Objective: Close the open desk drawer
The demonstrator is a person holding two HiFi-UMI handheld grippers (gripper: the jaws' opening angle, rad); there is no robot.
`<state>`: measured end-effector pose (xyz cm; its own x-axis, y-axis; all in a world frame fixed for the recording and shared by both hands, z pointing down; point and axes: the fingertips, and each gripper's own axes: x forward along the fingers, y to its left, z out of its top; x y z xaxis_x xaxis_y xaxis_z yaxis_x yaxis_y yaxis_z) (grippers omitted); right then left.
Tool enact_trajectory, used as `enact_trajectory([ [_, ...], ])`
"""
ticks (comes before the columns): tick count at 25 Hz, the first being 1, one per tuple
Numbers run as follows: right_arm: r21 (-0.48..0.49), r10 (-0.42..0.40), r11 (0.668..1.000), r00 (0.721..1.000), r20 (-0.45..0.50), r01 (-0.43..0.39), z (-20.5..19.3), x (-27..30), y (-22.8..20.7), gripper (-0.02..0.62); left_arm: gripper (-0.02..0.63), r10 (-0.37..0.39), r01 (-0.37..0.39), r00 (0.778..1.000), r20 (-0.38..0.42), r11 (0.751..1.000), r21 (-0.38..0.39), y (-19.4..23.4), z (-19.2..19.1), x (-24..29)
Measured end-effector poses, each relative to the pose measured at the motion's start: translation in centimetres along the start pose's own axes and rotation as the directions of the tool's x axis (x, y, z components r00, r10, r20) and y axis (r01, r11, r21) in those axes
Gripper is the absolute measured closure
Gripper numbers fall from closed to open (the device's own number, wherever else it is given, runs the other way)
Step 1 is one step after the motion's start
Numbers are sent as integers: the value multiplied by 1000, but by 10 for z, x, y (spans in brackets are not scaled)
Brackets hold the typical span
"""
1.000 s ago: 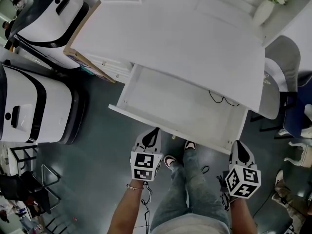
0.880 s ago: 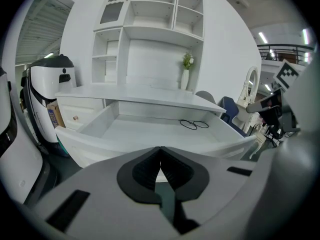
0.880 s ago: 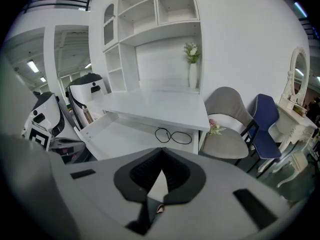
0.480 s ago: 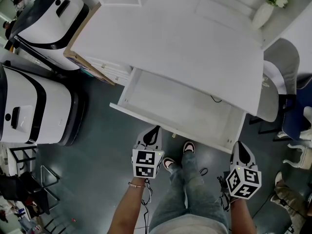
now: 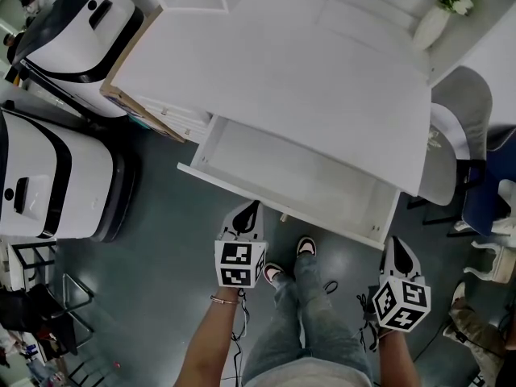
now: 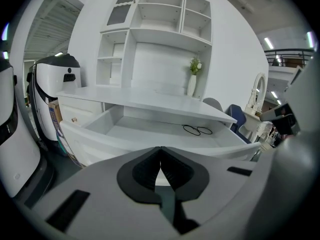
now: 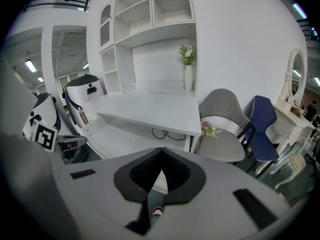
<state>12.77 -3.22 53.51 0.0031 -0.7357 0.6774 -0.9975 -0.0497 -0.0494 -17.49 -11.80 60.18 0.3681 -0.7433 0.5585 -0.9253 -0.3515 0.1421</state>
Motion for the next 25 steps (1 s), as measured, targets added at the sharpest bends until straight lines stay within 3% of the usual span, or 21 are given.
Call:
enact_trajectory([
  [25, 12, 1, 1000, 1000, 20, -1, 27, 27, -25, 589, 588, 19, -19, 1000, -3, 997, 72, -3, 40, 58],
])
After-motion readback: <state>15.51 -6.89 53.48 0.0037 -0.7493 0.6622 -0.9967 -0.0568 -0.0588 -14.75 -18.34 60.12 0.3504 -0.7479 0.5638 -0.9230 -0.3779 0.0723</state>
